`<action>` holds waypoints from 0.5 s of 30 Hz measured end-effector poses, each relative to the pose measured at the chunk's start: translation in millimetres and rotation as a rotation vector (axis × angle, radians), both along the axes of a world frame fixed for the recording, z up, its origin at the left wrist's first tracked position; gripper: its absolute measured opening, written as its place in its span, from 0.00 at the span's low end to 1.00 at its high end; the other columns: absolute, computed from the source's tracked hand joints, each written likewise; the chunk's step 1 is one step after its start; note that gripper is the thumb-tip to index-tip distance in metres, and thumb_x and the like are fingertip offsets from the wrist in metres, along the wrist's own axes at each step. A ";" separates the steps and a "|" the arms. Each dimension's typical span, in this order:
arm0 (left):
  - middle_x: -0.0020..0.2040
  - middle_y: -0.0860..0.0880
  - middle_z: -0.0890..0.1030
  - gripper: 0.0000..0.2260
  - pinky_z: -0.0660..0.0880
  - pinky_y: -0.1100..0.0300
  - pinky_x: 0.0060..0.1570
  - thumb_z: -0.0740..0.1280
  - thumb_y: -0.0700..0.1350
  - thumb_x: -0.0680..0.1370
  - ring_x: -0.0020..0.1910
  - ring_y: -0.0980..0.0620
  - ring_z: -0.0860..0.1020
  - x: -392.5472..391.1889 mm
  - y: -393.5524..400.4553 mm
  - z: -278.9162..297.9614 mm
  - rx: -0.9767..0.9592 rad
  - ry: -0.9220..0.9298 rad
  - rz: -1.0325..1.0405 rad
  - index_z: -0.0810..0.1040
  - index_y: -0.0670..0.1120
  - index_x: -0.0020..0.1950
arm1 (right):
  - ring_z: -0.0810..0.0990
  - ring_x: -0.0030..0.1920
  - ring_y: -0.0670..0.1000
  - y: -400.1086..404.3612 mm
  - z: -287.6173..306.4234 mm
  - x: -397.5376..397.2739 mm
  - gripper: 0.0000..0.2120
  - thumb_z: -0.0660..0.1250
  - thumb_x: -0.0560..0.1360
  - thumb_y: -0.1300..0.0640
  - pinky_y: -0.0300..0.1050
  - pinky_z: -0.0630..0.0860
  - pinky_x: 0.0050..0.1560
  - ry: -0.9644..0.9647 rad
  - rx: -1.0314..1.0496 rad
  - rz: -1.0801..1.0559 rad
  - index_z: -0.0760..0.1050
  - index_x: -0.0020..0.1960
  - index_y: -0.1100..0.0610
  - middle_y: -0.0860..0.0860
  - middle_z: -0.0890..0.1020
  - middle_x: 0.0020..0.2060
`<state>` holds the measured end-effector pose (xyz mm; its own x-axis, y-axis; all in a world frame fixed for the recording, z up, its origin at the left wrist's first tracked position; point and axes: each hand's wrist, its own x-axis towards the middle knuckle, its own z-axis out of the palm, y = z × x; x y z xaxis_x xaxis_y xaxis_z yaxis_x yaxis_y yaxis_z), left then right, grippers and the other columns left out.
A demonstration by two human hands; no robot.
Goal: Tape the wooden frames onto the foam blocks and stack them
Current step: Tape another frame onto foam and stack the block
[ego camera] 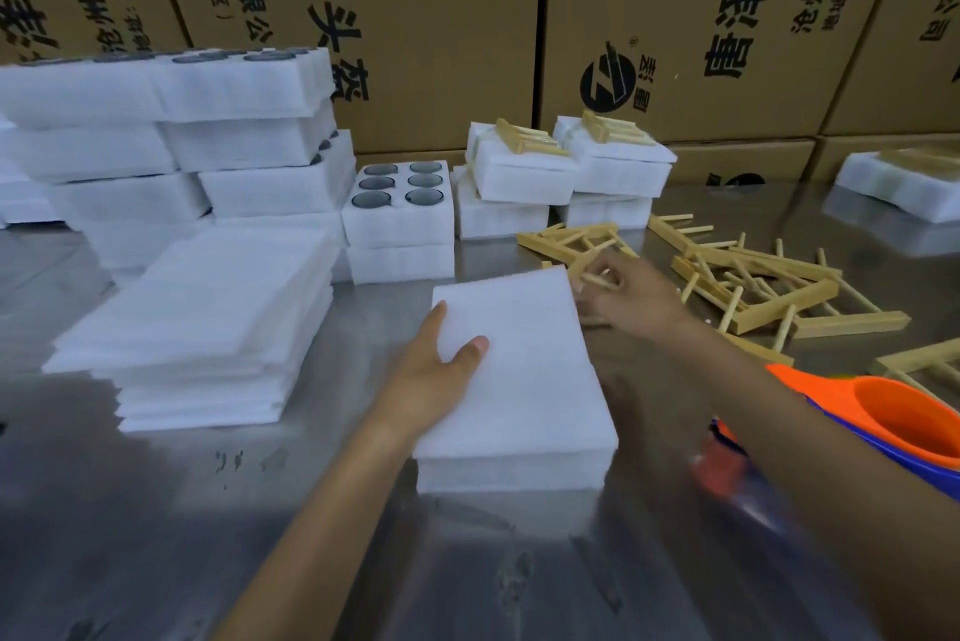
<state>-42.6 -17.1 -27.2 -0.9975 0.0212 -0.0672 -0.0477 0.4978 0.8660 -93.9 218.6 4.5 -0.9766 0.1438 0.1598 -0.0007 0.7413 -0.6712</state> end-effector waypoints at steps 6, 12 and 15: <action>0.78 0.55 0.62 0.31 0.60 0.70 0.53 0.61 0.56 0.82 0.74 0.54 0.65 9.2 7.1 3.5 0.002 -0.016 -0.004 0.51 0.53 0.82 | 0.71 0.28 0.39 -16.0 53.4 50.9 0.06 0.73 0.75 0.55 0.28 0.65 0.30 0.262 -0.293 0.237 0.76 0.46 0.56 0.44 0.72 0.29; 0.78 0.50 0.65 0.23 0.61 0.60 0.67 0.51 0.58 0.85 0.75 0.50 0.65 12.5 7.7 5.9 0.196 -0.068 0.101 0.62 0.53 0.79 | 0.77 0.41 0.43 -59.3 37.5 89.0 0.06 0.75 0.72 0.51 0.42 0.74 0.43 0.133 0.029 0.478 0.80 0.45 0.50 0.44 0.80 0.41; 0.72 0.47 0.73 0.26 0.67 0.55 0.65 0.55 0.62 0.82 0.70 0.47 0.72 13.0 6.2 9.4 0.315 -0.142 0.130 0.71 0.50 0.74 | 0.76 0.46 0.43 -68.6 18.3 101.1 0.02 0.72 0.75 0.52 0.44 0.75 0.50 0.061 0.198 0.561 0.82 0.47 0.46 0.46 0.78 0.45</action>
<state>-29.6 -10.9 -17.8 -0.9743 -0.0636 -0.2160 -0.2243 0.1898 0.9559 7.1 150.1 22.8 -0.8828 -0.4298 0.1893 -0.4629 0.7276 -0.5063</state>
